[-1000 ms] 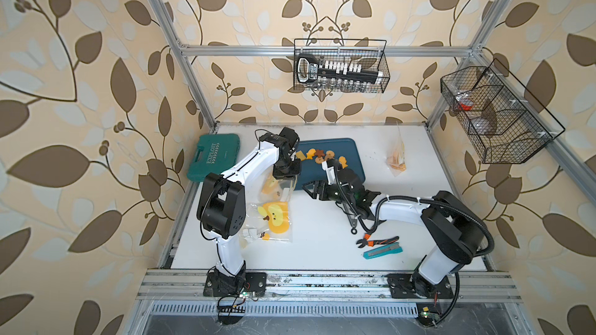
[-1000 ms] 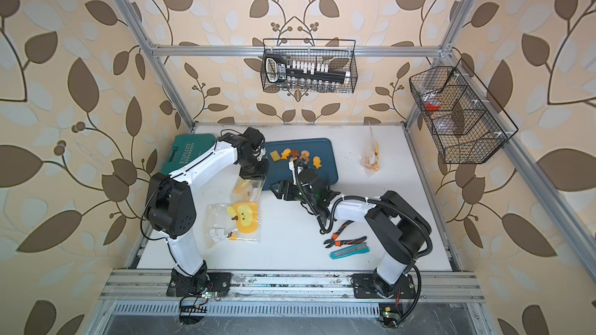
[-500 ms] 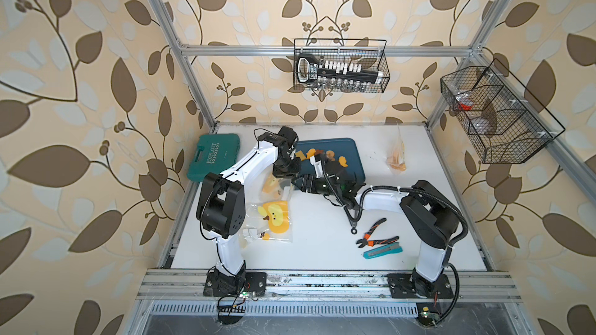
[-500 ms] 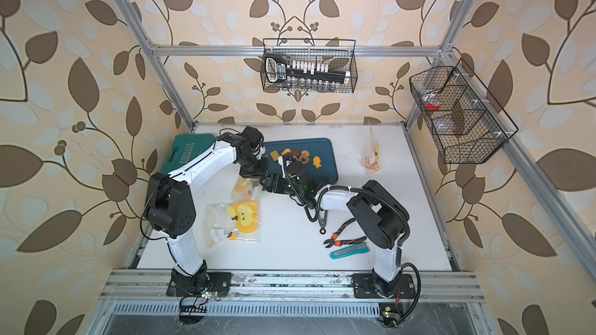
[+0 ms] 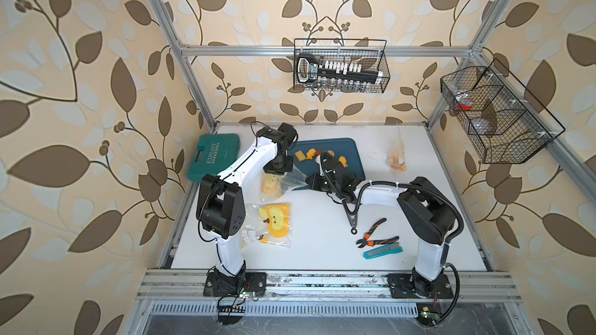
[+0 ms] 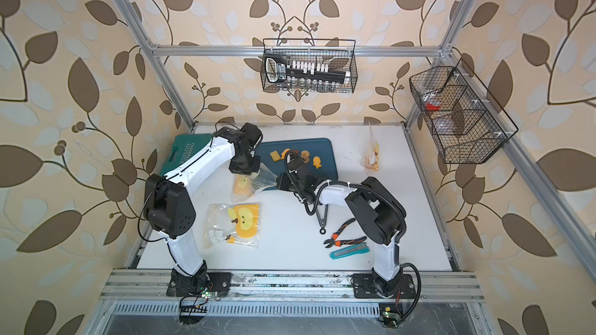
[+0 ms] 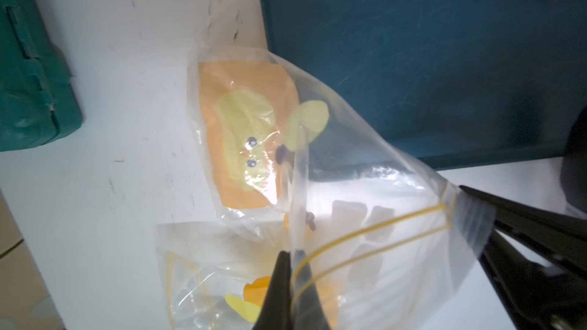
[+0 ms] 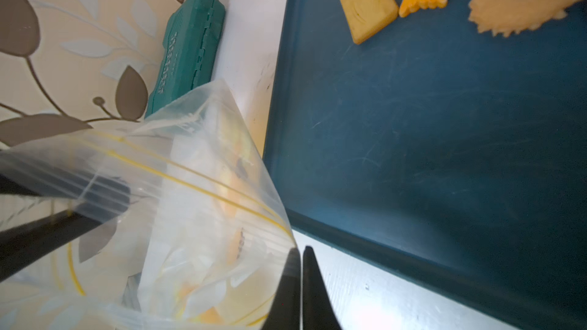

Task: Put the cookies into a resealable bag to prevent moisture
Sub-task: Pick up the ziploc bag from the center of the board, then pick up the clamp from the center of the board.

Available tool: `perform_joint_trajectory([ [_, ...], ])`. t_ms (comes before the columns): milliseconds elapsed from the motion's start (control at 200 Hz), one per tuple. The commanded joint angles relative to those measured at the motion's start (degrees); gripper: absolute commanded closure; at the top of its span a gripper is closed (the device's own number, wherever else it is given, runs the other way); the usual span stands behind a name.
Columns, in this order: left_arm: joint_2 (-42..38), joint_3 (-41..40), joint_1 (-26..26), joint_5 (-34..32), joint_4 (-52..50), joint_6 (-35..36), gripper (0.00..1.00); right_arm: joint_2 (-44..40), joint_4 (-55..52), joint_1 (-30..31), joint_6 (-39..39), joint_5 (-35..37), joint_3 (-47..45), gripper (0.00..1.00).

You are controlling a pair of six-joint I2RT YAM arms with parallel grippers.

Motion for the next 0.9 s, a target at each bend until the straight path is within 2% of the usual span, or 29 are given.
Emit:
perform_joint_trajectory([
  [0, -2.6, 2.0, 2.7, -3.3, -3.3, 2.0, 1.0, -4.5, 4.0, -0.1, -6.3, -2.2, -3.0, 0.46],
  [50, -2.2, 2.4, 3.2, -2.8, -3.5, 2.3, 1.0, -7.6, 5.3, 0.2, -9.2, -1.5, -5.6, 0.31],
  [140, -1.8, 3.2, 3.8, -2.5, -3.6, 2.7, 1.0, -14.4, 2.1, 0.6, -13.0, 4.1, -10.9, 0.22],
  [210, -1.4, 3.6, 4.4, -1.9, -3.6, 2.7, 1.0, -19.5, -5.8, 0.8, -13.6, 11.9, -14.2, 0.14],
  [285, -0.9, 3.6, 4.9, -1.2, -3.5, 2.7, 1.0, -23.2, -17.8, 0.9, -12.2, 21.0, -15.6, 0.01],
  [380, -0.5, 3.4, 5.7, -0.5, -3.1, 2.5, 1.0, -27.6, -28.9, 2.2, -9.5, 30.5, -18.9, 0.0],
  [470, -0.1, 3.1, 6.2, 0.8, -2.7, 2.7, 1.0, -30.3, -32.1, 2.4, -8.0, 31.7, -22.7, 0.0],
  [645, 0.6, 2.7, 6.5, 2.0, -2.3, 2.8, 1.0, -29.1, -23.8, 2.4, -9.3, 29.3, -28.1, 0.0],
  [895, 0.9, 1.8, 6.7, 3.0, -1.6, 3.0, 1.0, -21.2, -9.9, 2.5, -12.2, 32.3, -29.1, 0.01],
])
